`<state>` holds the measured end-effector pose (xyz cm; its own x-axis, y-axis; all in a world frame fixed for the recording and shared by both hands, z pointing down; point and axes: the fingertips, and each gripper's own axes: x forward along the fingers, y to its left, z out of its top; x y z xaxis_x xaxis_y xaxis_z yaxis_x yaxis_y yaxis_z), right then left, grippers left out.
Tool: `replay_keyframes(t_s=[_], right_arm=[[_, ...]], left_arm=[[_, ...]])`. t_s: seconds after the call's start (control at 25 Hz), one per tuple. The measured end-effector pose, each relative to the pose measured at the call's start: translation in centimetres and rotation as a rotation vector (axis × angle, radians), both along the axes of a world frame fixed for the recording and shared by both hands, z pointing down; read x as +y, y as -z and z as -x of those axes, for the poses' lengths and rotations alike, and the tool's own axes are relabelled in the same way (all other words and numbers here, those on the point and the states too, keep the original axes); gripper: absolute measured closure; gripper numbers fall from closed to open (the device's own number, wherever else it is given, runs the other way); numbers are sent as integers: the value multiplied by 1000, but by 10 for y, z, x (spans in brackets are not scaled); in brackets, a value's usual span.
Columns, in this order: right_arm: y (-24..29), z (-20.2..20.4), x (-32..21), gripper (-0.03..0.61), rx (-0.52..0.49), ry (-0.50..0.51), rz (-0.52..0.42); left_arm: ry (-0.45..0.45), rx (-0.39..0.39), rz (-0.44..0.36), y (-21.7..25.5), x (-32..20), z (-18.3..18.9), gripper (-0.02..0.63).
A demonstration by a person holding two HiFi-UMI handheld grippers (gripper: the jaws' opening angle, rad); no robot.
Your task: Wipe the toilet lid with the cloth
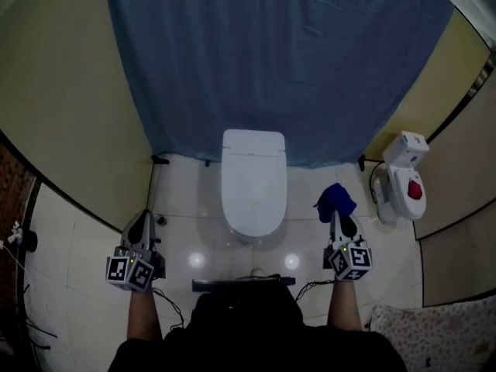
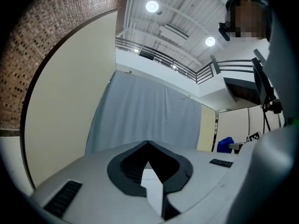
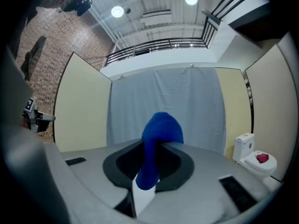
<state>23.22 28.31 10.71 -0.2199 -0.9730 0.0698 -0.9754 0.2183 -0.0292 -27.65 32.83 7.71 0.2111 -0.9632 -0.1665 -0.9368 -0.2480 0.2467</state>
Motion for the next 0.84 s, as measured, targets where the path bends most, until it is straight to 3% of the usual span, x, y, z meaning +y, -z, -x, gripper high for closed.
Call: replay_keyframes(t_s=[0.36,0.84], right_arm=[[14,20,18,525,-19,-47,-47],[-2,22,54,525,-33,-108,-68]], left_arm=[[-75,-10,-19,9,-4,3,623],[-82,-43,-37,-1,15,7,623]])
